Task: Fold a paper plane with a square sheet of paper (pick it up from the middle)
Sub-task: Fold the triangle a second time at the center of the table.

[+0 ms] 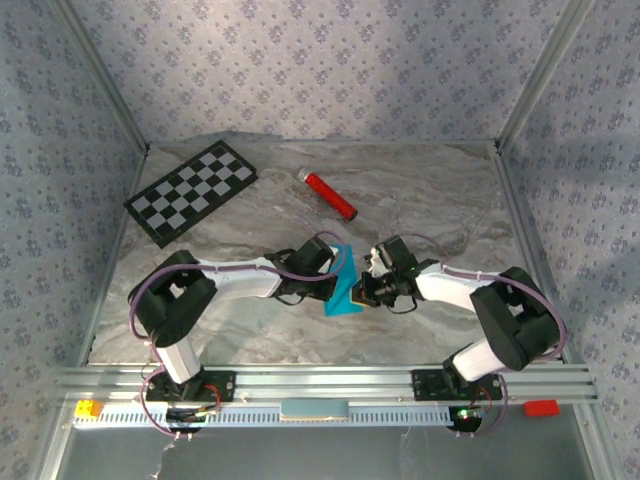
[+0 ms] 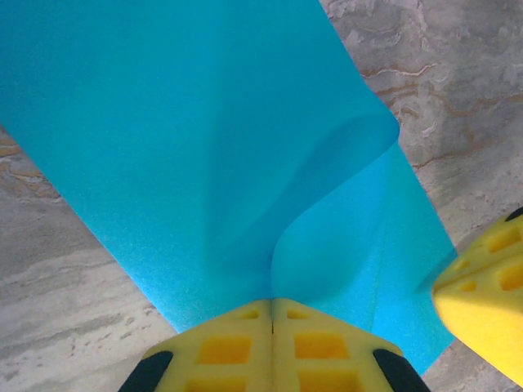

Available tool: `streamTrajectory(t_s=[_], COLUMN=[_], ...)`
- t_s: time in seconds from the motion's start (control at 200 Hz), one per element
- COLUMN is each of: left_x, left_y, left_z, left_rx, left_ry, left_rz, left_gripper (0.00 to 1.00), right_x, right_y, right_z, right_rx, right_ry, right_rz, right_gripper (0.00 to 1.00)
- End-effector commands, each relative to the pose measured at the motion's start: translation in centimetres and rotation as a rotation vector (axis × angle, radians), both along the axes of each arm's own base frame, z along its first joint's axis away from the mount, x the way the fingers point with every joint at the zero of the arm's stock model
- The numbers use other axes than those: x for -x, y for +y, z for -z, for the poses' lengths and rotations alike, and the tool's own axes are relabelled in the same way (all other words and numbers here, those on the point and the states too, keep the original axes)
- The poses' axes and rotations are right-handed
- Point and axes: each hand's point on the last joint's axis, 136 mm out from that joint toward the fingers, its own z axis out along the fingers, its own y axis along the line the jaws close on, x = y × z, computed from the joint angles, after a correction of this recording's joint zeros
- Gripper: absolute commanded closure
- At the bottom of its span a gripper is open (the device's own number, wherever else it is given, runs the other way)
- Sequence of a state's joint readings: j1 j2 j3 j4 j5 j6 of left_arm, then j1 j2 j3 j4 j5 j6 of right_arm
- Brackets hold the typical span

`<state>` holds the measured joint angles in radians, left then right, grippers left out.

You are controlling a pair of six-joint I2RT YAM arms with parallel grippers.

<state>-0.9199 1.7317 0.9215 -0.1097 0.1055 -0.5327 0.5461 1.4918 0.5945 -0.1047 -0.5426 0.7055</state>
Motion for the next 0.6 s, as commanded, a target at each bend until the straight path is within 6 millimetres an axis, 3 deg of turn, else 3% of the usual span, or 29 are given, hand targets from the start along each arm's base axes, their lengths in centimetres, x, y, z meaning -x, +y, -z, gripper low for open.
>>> streamTrajectory(t_s=[0.0, 0.14, 0.595], left_x=[-0.5, -1.0, -1.8], left_y=[-0.4, 0.0, 0.4], left_z=[-0.4, -0.8, -1.0], left_rx=[0.009, -0.009, -0.044], left_ry=[-0.005, -0.034, -0.065], left_rz=[0.002, -0.012, -0.033], left_gripper=[1.00, 1.00, 1.00], right_x=[0.7, 1.3, 1.1], right_y=[-1.0, -2.2, -2.3], right_z=[1.4, 2.6, 2.5], right_rx=[0.089, 0.167, 0.165], right_ry=[0.037, 0.067, 0.067], right_rz=[-0.015, -0.027, -0.020], right_gripper=[0.97, 0.99, 1.00])
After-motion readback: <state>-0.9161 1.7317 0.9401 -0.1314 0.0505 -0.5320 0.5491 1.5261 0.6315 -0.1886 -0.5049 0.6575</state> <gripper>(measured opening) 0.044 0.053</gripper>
